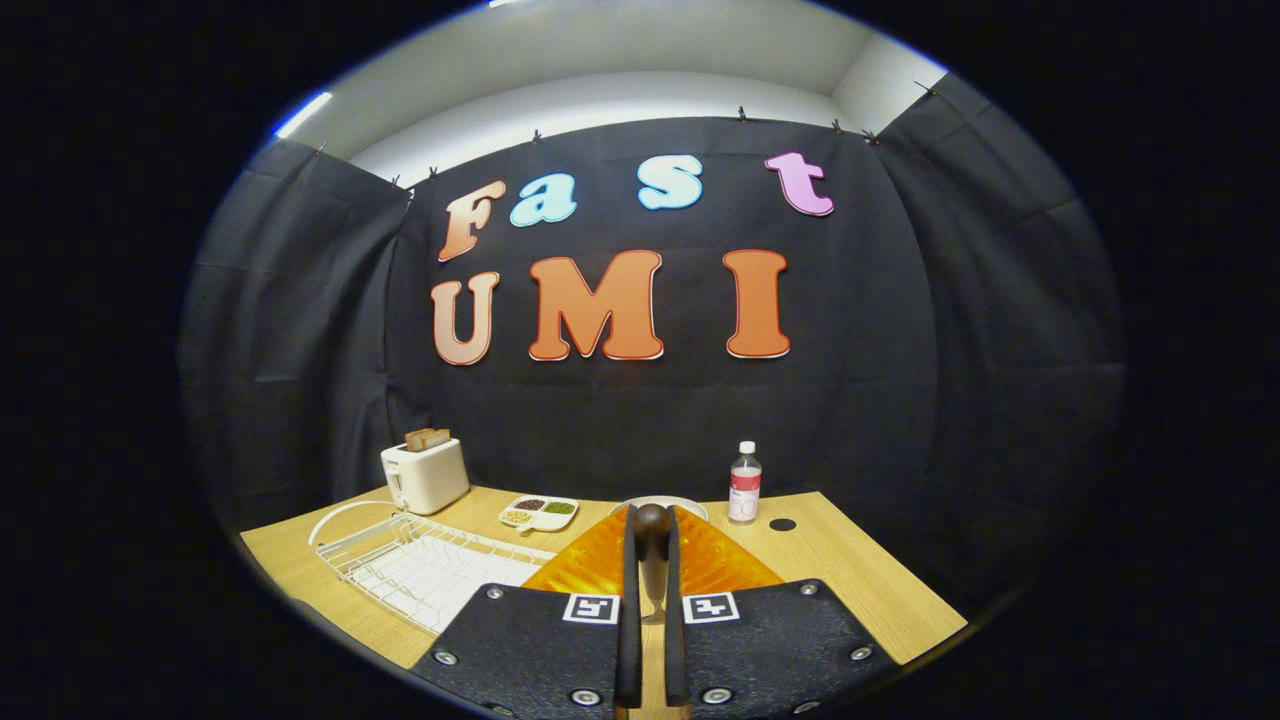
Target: Take the plate from the dish rack, then take the spoon from the basket and place it into the plate.
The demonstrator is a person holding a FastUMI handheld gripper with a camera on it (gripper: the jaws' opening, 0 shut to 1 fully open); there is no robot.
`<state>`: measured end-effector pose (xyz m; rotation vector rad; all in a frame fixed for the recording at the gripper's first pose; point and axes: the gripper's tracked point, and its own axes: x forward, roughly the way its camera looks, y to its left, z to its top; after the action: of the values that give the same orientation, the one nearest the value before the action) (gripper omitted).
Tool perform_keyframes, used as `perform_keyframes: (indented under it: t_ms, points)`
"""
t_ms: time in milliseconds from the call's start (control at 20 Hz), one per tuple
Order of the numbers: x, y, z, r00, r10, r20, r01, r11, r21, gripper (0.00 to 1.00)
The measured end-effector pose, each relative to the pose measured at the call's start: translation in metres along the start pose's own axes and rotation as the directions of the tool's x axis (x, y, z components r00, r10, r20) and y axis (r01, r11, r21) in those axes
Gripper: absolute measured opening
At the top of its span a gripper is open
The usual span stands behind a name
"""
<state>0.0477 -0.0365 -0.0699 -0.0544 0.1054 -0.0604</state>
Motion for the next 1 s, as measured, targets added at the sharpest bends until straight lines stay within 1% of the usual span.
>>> perform_keyframes:
  t_ms: [200, 350, 500, 650, 800, 1000]
  points:
    - [-0.021, 0.018, 0.000, 0.998, 0.065, -0.006, -0.065, 0.998, 0.010, 0.09]
    - [-0.032, 0.028, -0.009, 0.994, 0.105, -0.034, -0.104, 0.994, 0.033, 0.09]
    - [-0.043, 0.039, -0.014, 0.988, 0.147, -0.037, -0.146, 0.989, 0.028, 0.09]
    - [-0.057, 0.054, -0.020, 0.978, 0.205, -0.051, -0.203, 0.978, 0.037, 0.09]
    - [-0.070, 0.062, -0.029, 0.969, 0.239, -0.067, -0.236, 0.971, 0.040, 0.09]
    - [-0.081, 0.081, -0.050, 0.944, 0.316, -0.095, -0.312, 0.948, 0.062, 0.09]
